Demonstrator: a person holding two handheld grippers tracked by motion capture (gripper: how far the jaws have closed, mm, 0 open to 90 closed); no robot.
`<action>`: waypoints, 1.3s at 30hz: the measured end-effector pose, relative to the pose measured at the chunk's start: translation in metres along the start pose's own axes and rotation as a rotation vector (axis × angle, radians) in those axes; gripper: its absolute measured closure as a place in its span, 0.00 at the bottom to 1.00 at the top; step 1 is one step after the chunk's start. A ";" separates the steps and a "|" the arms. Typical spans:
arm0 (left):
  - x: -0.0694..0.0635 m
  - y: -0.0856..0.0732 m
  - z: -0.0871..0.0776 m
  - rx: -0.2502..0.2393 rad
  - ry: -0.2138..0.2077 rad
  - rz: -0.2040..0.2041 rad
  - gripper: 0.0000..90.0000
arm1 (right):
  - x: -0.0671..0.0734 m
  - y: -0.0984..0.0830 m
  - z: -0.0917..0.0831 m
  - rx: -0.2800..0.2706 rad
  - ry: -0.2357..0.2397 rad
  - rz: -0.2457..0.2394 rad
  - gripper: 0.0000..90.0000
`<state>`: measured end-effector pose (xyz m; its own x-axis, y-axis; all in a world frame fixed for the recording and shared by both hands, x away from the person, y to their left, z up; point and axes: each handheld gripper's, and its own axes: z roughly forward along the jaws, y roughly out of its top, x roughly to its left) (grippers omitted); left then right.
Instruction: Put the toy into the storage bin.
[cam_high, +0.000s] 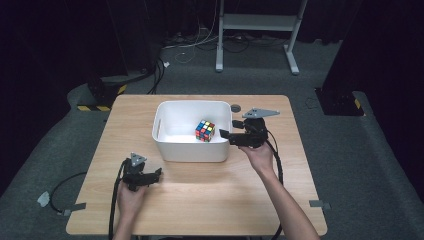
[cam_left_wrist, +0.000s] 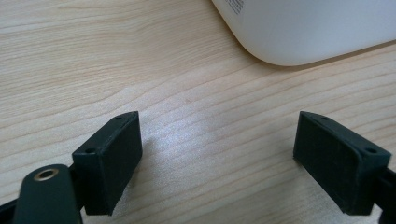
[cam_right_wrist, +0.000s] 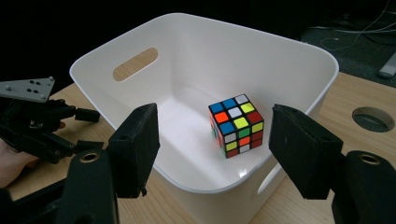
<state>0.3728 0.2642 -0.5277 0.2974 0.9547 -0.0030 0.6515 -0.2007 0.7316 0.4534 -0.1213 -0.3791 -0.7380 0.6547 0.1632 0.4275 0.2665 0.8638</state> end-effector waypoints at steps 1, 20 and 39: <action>0.000 0.000 0.000 0.000 0.000 0.000 0.17 | 0.000 0.000 -0.001 -0.002 0.001 -0.002 0.37; 0.000 0.000 0.000 0.000 0.002 0.000 0.17 | -0.006 -0.009 -0.018 -0.023 -0.014 0.015 0.37; 0.000 0.000 0.000 0.000 0.000 0.000 0.17 | -0.009 -0.019 -0.026 -0.028 -0.039 0.014 0.38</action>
<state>0.3728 0.2642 -0.5278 0.2971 0.9548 -0.0028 0.6514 -0.2005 0.7318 0.4382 -0.1507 -0.3842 -0.7110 0.6855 0.1568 0.4220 0.2375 0.8750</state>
